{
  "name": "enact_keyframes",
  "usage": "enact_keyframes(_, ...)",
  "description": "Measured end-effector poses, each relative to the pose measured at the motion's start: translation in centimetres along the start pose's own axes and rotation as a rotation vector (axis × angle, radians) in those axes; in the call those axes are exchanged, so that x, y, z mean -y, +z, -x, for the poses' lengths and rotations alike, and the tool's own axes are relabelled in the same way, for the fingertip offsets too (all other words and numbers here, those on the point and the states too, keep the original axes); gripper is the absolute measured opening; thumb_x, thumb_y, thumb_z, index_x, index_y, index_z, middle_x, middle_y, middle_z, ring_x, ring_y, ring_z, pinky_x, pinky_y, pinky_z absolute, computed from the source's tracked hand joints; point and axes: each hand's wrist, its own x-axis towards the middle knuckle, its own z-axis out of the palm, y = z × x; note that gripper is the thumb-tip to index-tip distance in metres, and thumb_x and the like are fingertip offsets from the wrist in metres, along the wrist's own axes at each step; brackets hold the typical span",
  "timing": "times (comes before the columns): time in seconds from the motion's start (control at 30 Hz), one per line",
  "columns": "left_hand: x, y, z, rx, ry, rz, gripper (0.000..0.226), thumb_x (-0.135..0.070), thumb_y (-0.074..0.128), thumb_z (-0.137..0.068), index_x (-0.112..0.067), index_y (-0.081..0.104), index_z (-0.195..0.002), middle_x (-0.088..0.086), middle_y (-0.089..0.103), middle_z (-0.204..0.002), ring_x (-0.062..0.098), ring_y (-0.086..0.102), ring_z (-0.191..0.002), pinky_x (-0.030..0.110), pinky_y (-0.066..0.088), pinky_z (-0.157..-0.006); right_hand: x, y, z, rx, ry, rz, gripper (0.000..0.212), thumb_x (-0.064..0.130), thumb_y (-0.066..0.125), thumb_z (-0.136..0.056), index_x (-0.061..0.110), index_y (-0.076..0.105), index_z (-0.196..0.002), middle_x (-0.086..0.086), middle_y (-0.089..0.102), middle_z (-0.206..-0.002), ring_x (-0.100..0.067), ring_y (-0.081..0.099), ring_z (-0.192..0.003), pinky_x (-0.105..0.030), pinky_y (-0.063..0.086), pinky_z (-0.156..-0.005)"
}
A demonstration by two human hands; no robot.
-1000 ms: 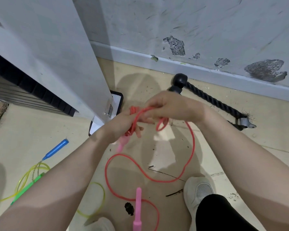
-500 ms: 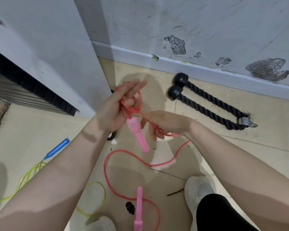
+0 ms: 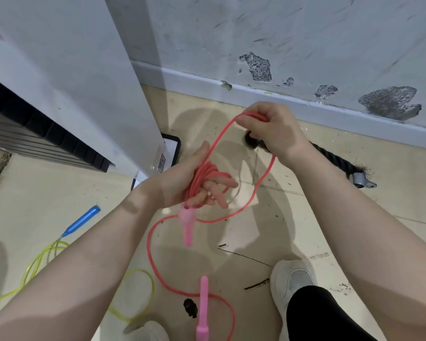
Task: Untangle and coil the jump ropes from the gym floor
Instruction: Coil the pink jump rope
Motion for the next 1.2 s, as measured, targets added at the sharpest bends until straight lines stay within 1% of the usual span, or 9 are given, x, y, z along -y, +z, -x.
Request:
enact_keyframes(0.17,-1.6,-0.4,-0.1,0.37,0.353,0.317,0.062,-0.057,0.045,-0.085,-0.008,0.064,-0.118,0.006,0.073,-0.101,0.002,0.043,-0.032,0.018,0.044,-0.064,-5.7,2.0,0.9,0.207,0.222,0.149,0.027,0.031,0.055,-0.093,0.015,0.062,-0.072,-0.014,0.051,-0.063,-0.015,0.042,-0.044,-0.027,0.035,-0.046)
enact_keyframes(0.3,-1.8,-0.7,-0.7,-0.101,0.49,0.636,0.036,-0.035,0.043,-0.096,-0.005,0.055,-0.111,0.007,0.067,-0.113,0.017,0.07,-0.067,0.028,0.055,-0.078,-6.3,4.3,4.2,0.679,0.393,0.231,0.017,0.022,0.039,-0.099,0.014,0.054,-0.1,-0.007,0.058,-0.065,-0.017,0.055,-0.044,-0.026,0.041,-0.044)
enact_keyframes(0.43,0.2,-2.5,-1.3,-0.557,0.391,0.202,0.029,-0.025,0.043,-0.1,-0.004,0.045,-0.08,0.001,0.064,-0.067,0.009,0.07,-0.069,0.03,0.046,-0.086,-2.8,4.2,5.0,1.161,0.393,0.273,0.031,0.015,0.051,-0.095,0.02,0.046,-0.125,-0.004,0.066,-0.068,-0.012,0.057,-0.044,-0.027,0.053,-0.054)
enact_keyframes(0.53,1.8,-2.2,-1.0,-0.606,0.221,-0.091,0.028,-0.026,0.051,-0.096,-0.008,0.049,-0.076,-0.002,0.064,-0.061,0.004,0.066,-0.059,0.022,0.044,-0.068,0.5,3.6,4.7,1.058,0.149,0.315,0.007,0.017,0.06,-0.09,0.012,0.064,-0.093,0.001,0.055,-0.054,-0.009,0.051,-0.044,-0.022,0.047,-0.048)
enact_keyframes(0.63,1.9,-0.4,-0.4,-0.481,0.106,-0.278,0.025,-0.031,0.045,-0.098,-0.012,0.056,-0.086,-0.005,0.065,-0.051,0.007,0.055,-0.046,0.019,0.035,-0.049,1.6,2.8,3.1,0.632,-0.004,0.231,0.014,0.02,0.068,-0.085,0.007,0.067,-0.081,0.008,0.054,-0.052,-0.005,0.047,-0.048,-0.017,0.036,-0.047)
enact_keyframes(0.83,-0.6,0.3,0.0,0.107,0.167,0.069,0.104,-0.079,0.01,-0.074,0.002,0.063,-0.113,0.005,0.052,-0.039,0.023,0.029,-0.033,0.03,0.032,-0.054,-1.4,1.1,0.3,0.003,0.059,-0.045,0.024,0.021,0.073,-0.08,0.016,0.057,-0.063,0.01,0.046,-0.051,-0.003,0.04,-0.049,-0.016,0.037,-0.054)
enact_keyframes(0.93,-1.3,0.4,0.3,0.301,0.354,0.126,0.08,-0.073,0.05,-0.072,-0.008,0.065,-0.117,0.001,0.064,-0.052,0.015,0.032,-0.032,0.017,0.04,-0.054,-4.1,2.6,1.3,0.106,0.165,-0.111,0.017,0.017,0.063,-0.087,0.007,0.064,-0.073,-0.015,0.053,-0.064,-0.014,0.049,-0.059,-0.033,0.043,-0.058)
enact_keyframes(1.1,-1.5,-0.4,-0.4,-0.178,0.51,0.353,0.092,-0.048,0.088,-0.046,-0.014,0.052,-0.123,-0.002,0.066,-0.118,0.008,0.06,-0.061,0.019,0.053,-0.072,-5.5,4.3,3.6,0.541,0.347,-0.049,0.015,0.02,0.047,-0.097,0.019,0.061,-0.103,-0.006,0.053,-0.064,-0.012,0.046,-0.042,-0.028,0.043,-0.05)
enact_keyframes(1.2,-0.7,-2.2,-0.9,-0.447,0.471,0.4,0.044,-0.032,0.075,-0.076,-0.01,0.053,-0.107,-0.001,0.059,-0.115,0.01,0.07,-0.076,0.025,0.052,-0.078,-4.5,4.3,4.4,0.983,0.392,0.212,0.044,0.021,0.05,-0.095,0.014,0.037,-0.136,-0.005,0.062,-0.063,-0.015,0.045,-0.039,-0.029,0.043,-0.053)
